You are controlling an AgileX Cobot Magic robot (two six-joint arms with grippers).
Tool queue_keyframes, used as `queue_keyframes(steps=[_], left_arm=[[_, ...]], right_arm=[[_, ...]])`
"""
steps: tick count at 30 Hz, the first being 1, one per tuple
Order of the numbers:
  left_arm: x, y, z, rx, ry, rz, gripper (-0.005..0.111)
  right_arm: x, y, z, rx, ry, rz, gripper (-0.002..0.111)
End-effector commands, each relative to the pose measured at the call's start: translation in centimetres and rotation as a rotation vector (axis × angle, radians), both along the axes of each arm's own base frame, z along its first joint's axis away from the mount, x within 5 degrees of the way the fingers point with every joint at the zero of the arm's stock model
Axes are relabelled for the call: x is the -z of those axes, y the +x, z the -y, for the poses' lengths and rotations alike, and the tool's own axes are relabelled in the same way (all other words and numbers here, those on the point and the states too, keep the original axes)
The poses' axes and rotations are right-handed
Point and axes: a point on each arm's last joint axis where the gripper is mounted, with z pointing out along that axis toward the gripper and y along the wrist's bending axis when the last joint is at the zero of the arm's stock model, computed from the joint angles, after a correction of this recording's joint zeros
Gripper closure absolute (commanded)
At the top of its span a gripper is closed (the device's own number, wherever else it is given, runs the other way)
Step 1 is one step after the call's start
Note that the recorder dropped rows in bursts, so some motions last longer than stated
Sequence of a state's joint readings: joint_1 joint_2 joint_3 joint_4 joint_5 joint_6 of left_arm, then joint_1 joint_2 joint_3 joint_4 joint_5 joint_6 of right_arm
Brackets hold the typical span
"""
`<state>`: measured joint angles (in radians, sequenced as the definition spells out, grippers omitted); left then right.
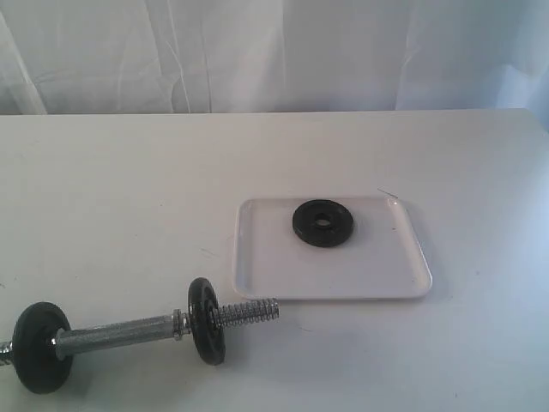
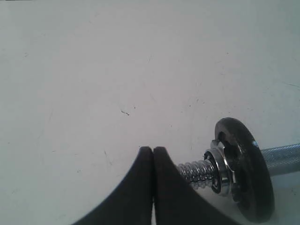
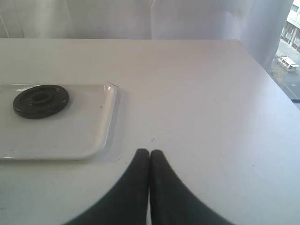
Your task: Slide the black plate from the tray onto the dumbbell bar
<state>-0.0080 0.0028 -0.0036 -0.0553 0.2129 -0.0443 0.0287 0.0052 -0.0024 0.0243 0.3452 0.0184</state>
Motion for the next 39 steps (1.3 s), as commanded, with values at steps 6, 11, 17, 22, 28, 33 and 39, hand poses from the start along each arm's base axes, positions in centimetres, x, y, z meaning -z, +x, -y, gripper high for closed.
queue_keyframes(steps=[6,11,17,22,28,33,39], left_arm=[[0.1,0.0,0.0,0.003,-0.008,0.001,0.106],[0.1,0.0,0.0,0.003,-0.008,0.001,0.106],[0.1,0.0,0.0,0.003,-0.008,0.001,0.106],[0.1,0.0,0.0,0.003,-0.008,0.001,0.106],[0.1,0.0,-0.2,0.000,0.051,0.001,0.106],[-2.8,-0.3,-0.3,-0.004,0.092,0.053,0.106],[-7.2,-1.2,-0.4,-0.015,0.119,0.173,0.106]], right_arm=[[0.0,0.0,0.1,0.010,0.004,0.007,0.108],[0.0,0.0,0.1,0.010,0.004,0.007,0.108],[0.0,0.0,0.1,0.010,0.004,0.007,0.108],[0.0,0.0,-0.1,-0.021,0.003,0.007,0.108],[0.0,0.0,-0.1,-0.025,0.004,0.007,0.108],[0.0,0.0,-0.3,-0.050,0.004,0.007,0.108],[0.0,0.0,-0.4,-0.073,0.004,0.007,0.108]])
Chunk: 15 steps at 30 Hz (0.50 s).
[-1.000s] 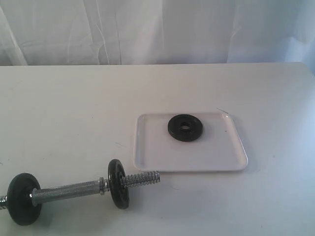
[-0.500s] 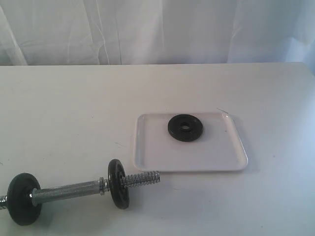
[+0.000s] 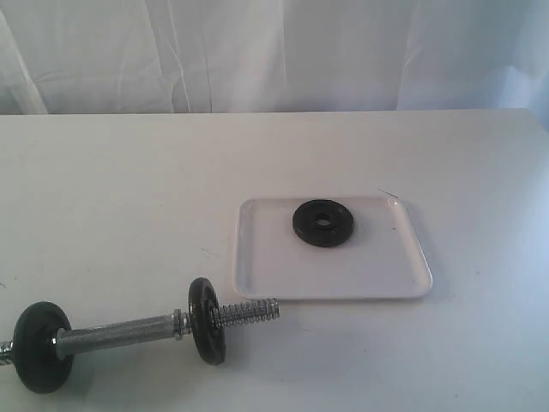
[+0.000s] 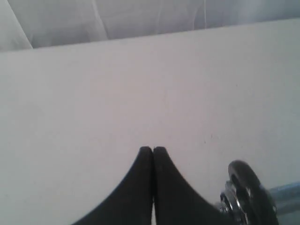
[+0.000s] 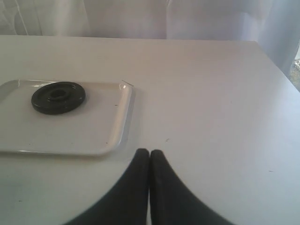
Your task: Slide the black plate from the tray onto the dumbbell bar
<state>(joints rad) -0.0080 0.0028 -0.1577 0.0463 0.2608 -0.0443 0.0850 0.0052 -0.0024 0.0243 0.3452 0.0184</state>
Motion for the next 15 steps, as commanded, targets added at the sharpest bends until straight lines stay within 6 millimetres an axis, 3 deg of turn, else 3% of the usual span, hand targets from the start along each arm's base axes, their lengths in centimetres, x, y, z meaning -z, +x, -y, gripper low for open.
queue_keyframes(steps=[1,9,15], left_arm=[[-3.4,-0.9,-0.1,-0.006,0.033,0.088,0.106],[-10.9,-4.1,-0.5,-0.044,0.102,0.318,0.106],[-14.3,-6.2,-0.6,-0.050,0.098,0.440,0.106]], right_arm=[[0.0,0.0,-0.1,-0.016,0.004,0.007,0.108],[0.0,0.0,-0.2,-0.041,0.004,0.007,0.108],[0.0,0.0,-0.2,-0.046,0.004,0.006,0.108]])
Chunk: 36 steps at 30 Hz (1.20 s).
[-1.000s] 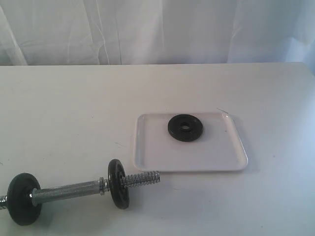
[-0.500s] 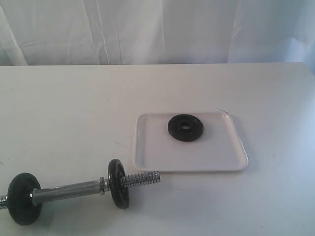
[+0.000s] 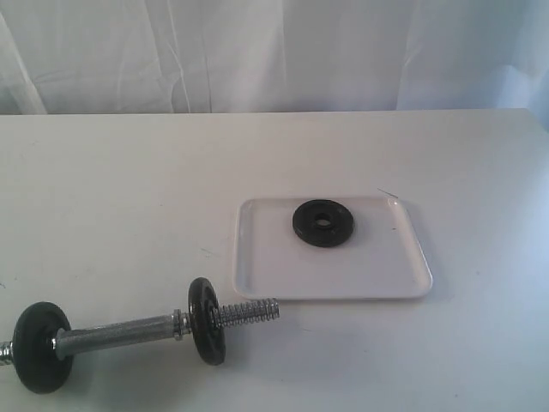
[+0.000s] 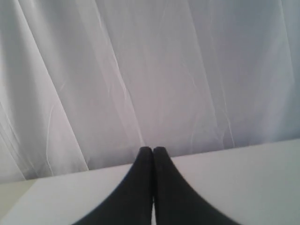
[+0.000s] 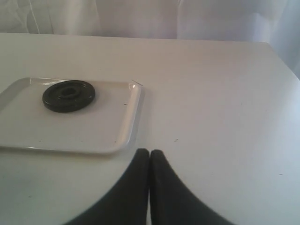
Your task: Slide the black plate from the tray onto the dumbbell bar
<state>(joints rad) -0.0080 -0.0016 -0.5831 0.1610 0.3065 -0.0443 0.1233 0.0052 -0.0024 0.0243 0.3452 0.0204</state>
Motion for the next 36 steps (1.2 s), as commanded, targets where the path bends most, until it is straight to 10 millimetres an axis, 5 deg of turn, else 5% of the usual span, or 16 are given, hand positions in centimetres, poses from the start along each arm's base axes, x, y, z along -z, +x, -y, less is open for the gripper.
queue_keyframes(steps=[1,31,36], left_arm=[[-1.8,-1.2,0.0,0.003,-0.001,0.063,0.106],[-2.0,-1.4,0.0,0.003,-0.006,0.073,0.106],[0.5,-1.1,-0.1,-0.002,-0.107,-0.192,0.106]], right_arm=[[0.0,0.0,0.0,-0.008,0.002,0.007,0.108],[0.0,0.0,-0.1,-0.028,0.002,0.007,0.108],[0.0,0.0,-0.1,-0.028,0.002,0.007,0.108]])
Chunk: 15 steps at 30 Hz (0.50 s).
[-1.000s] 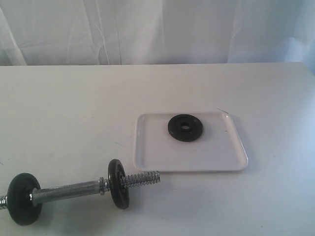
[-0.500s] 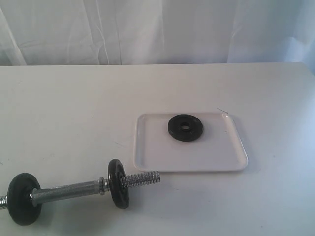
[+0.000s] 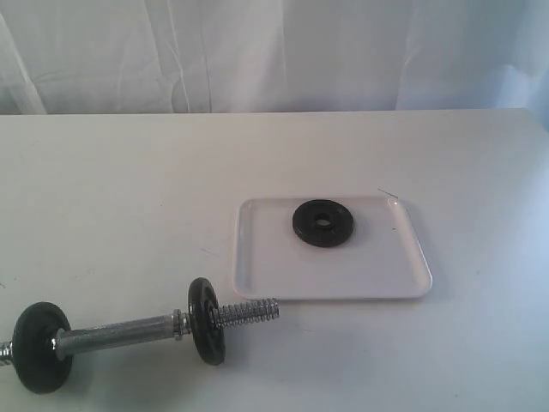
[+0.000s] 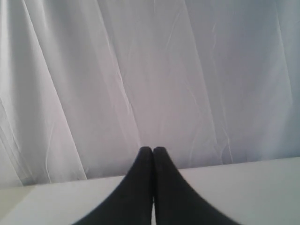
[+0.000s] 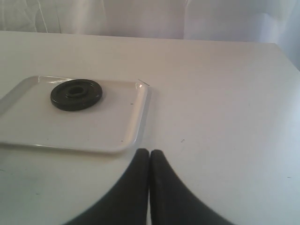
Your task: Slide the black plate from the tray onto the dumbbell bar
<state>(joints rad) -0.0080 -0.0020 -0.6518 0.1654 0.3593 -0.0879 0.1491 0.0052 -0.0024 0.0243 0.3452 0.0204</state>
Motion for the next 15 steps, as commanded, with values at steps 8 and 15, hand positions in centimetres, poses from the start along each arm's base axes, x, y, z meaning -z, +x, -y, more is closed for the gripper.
queue_keyframes(steps=[8,15], left_arm=[[8.4,2.1,-0.7,-0.063,-0.017,-0.587,0.106],[8.5,2.2,-0.7,-0.059,-0.015,-0.582,0.106]], right_arm=[[0.0,0.0,0.0,-0.002,0.002,0.007,0.108],[0.0,0.0,0.0,-0.002,0.002,0.007,0.108]])
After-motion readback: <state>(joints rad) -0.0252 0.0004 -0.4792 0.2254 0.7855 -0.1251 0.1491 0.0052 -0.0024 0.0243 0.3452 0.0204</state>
